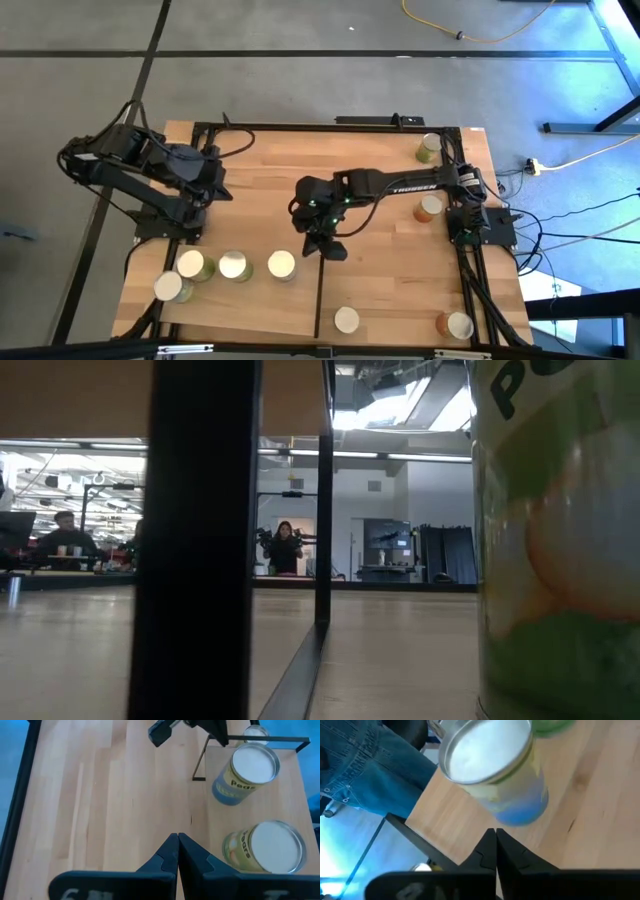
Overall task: Pick and place cans onto a shelf
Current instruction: Put the canned peas on the shelf
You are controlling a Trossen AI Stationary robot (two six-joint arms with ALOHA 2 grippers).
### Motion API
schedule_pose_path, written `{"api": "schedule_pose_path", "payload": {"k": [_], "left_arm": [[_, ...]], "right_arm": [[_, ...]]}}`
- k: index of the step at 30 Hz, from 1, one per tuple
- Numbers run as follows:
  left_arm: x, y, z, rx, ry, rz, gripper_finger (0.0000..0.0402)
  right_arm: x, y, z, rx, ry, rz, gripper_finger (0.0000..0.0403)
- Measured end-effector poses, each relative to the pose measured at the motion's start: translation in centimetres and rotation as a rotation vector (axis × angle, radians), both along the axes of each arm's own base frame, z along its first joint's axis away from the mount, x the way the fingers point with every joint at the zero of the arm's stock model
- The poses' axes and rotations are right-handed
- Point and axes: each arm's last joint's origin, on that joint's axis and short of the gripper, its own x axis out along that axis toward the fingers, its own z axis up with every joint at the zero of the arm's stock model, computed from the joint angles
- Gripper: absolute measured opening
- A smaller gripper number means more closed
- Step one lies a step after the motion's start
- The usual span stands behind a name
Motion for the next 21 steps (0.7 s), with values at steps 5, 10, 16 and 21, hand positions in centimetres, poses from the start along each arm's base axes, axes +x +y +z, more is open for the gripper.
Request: {"api": "schedule_pose_path", "payload": {"k": [5, 10, 16, 21], "left_arm": [[0.0, 0.0, -0.1, 0.004, 0.017, 0.0, 0.0], [-0.1, 0.0, -0.2, 0.006, 0.031, 0.0, 0.0], [-0.5, 0.1, -0.4, 0.013, 0.06, 0.0, 0.0], [-0.7, 0.1, -0.4, 0.016, 0.075, 0.0, 0.0]], "right_arm": [[0.9, 0.2, -1.1, 0.031, -0.042, 0.024, 0.0], [2.4, 0.4, -2.3, 0.107, -0.089, 0.062, 0.0], [3.2, -0.1, -2.3, 0.125, -0.15, 0.052, 0.0], [3.4, -0.4, -2.0, 0.121, -0.195, 0.045, 0.0]]}}
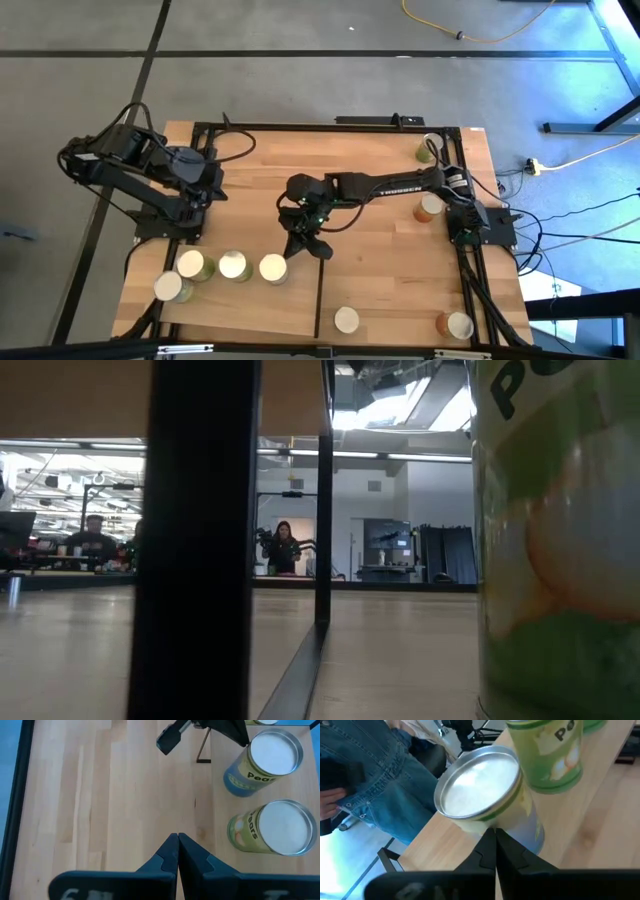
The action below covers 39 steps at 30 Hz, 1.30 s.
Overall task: Pick and place cans onto a shelf
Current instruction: Put the canned peas on the shelf
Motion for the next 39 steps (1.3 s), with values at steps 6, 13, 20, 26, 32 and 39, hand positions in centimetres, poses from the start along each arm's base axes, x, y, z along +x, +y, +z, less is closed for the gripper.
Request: {"api": "schedule_pose_path", "payload": {"k": [6, 13, 20, 26, 32, 39], "left_arm": [[-0.2, 0.0, 0.1, -0.002, -0.006, 0.0, 0.0], [-0.3, 0.0, 0.1, -0.011, -0.006, -0.006, 0.0], [-0.1, 0.0, 0.2, -0.017, -0.02, -0.009, 0.0022], [0.9, -0.4, 0.1, -0.051, -0.024, -0.04, 0.0054], [3.2, -1.3, 0.0, -0.044, -0.075, -0.197, 0.0063], [7.5, -3.9, -1.0, 0.038, -0.123, -0.384, 0.0064]], "right_arm": [[-0.4, -0.4, 0.0, -0.044, 0.054, -0.03, 0.0], [-2.2, -1.2, 4.4, -0.2, 0.103, -0.112, 0.0], [-4.3, -1.8, 8.5, -0.378, 0.16, -0.203, 0.0], [-5.8, -2.4, 11.2, -0.481, 0.141, -0.317, 0.0], [-7.9, -4.0, 12.4, -0.528, 0.25, -0.456, 0.0], [-9.8, -6.0, 13.0, -0.527, 0.351, -0.504, 0.0]]}}
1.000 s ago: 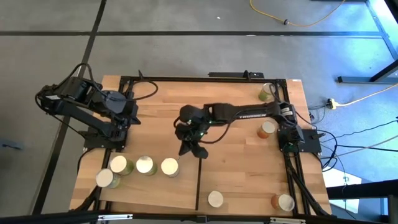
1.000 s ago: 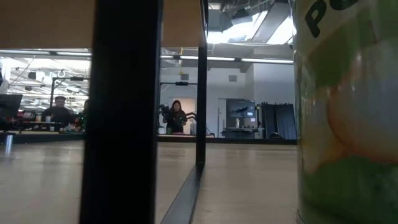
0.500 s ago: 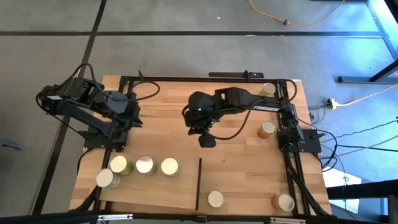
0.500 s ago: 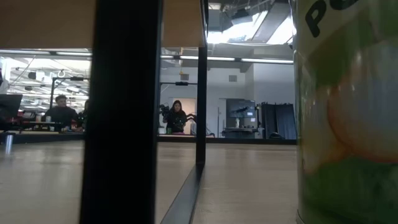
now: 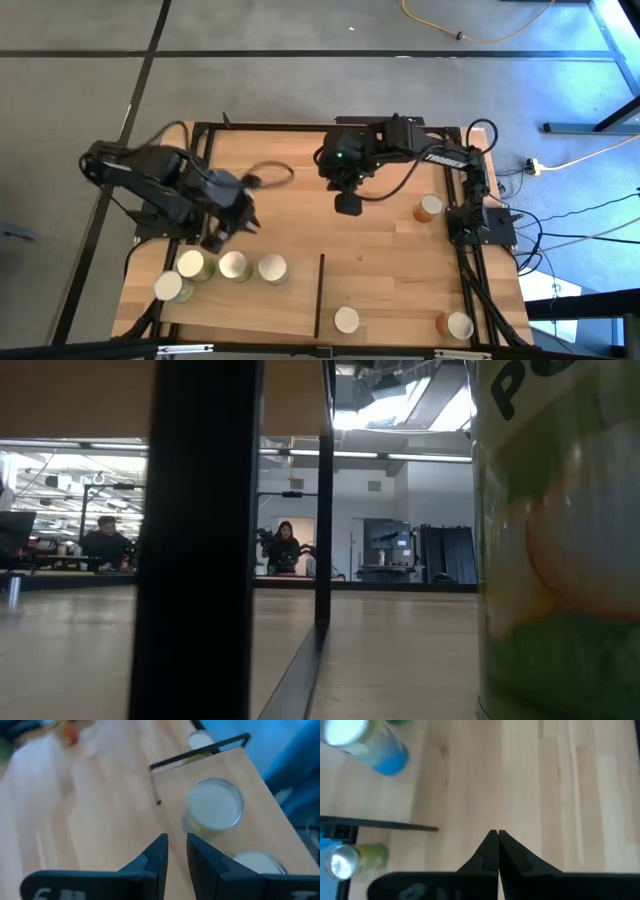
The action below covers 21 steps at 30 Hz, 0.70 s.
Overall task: Pick and place cans onto a shelf
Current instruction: Put the canned peas on the shelf
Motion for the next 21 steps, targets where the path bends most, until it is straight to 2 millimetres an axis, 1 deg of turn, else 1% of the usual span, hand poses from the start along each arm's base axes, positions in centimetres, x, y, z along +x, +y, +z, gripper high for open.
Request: {"api": "schedule_pose_path", "payload": {"k": [2, 5, 9, 11, 13, 16, 18, 21], "left_arm": [[1.2, -1.0, -0.6, 0.045, -0.004, -0.063, 0.0064], [2.8, -2.2, -1.7, 0.078, 0.02, -0.07, 0.0064], [4.1, -4.1, -3.0, 0.01, 0.085, -0.075, 0.0064], [4.3, -5.1, -3.3, -0.047, 0.11, -0.084, 0.0064], [4.3, -6.0, -3.0, -0.092, 0.128, -0.103, 0.0064], [3.9, -7.0, -1.8, -0.13, 0.111, -0.12, 0.0064], [3.3, -7.5, -1.0, -0.103, 0.073, -0.111, 0.0064], [2.9, -8.0, -1.2, -0.033, 0.064, -0.086, 0.0064]], "right_arm": [[-0.3, -0.6, 0.0, -0.009, 0.023, 0.001, 0.0], [-0.9, -1.3, -0.2, -0.014, 0.071, -0.005, 0.0], [-1.4, -1.9, -0.4, -0.036, 0.119, 0.029, 0.0], [-1.5, -2.1, -0.5, -0.039, 0.128, 0.033, 0.0], [-1.5, -2.2, -0.5, -0.039, 0.126, 0.033, 0.0], [-1.4, -2.2, -0.5, -0.045, 0.125, 0.045, 0.0], [-1.4, -2.2, -0.4, -0.047, 0.123, 0.049, 0.0], [-1.4, -2.2, -0.4, -0.048, 0.114, 0.048, 0.0]]}}
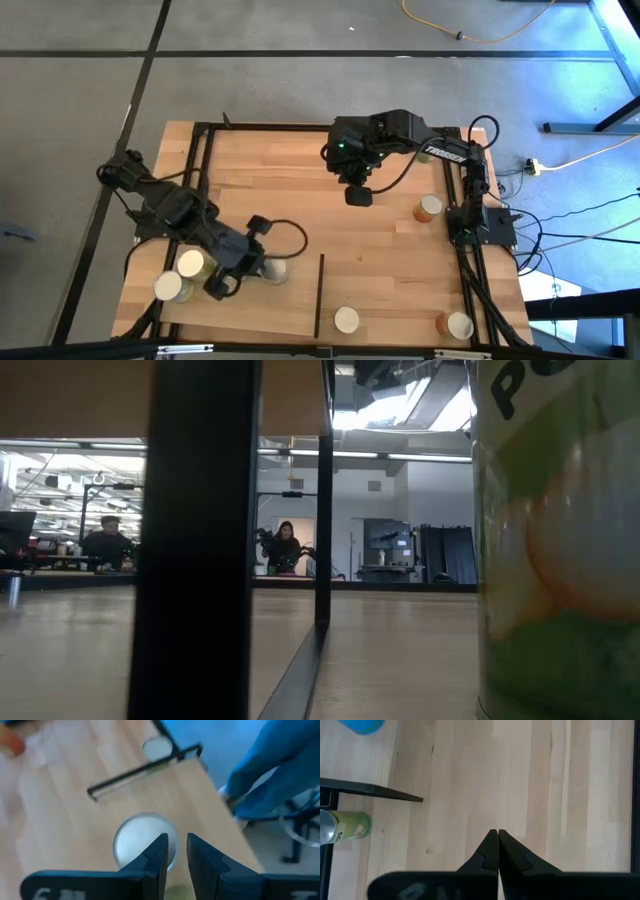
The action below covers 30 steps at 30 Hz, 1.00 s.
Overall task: Pick and place cans onto a shelf
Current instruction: Put the canned peas on the shelf
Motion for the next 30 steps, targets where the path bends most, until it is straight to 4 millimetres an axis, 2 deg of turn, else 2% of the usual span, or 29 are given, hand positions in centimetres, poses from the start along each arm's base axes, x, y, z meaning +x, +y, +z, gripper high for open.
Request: {"api": "schedule_pose_path", "payload": {"k": [4, 13, 30], "left_arm": [[-0.6, -0.8, -0.6, 0.068, 0.036, -0.013, 0.0064], [0.8, -2.8, -2.8, 0.181, 0.07, -0.078, 0.0064], [1.3, -2.9, -4.2, 0.233, 0.095, -0.097, 0.0064]], "right_arm": [[0.2, 0.0, 0.1, -0.001, -0.018, 0.0, 0.0], [0.3, 0.0, 0.1, 0.005, -0.03, -0.017, 0.0], [0.3, 0.0, 0.1, 0.004, -0.03, -0.014, 0.0]]}}
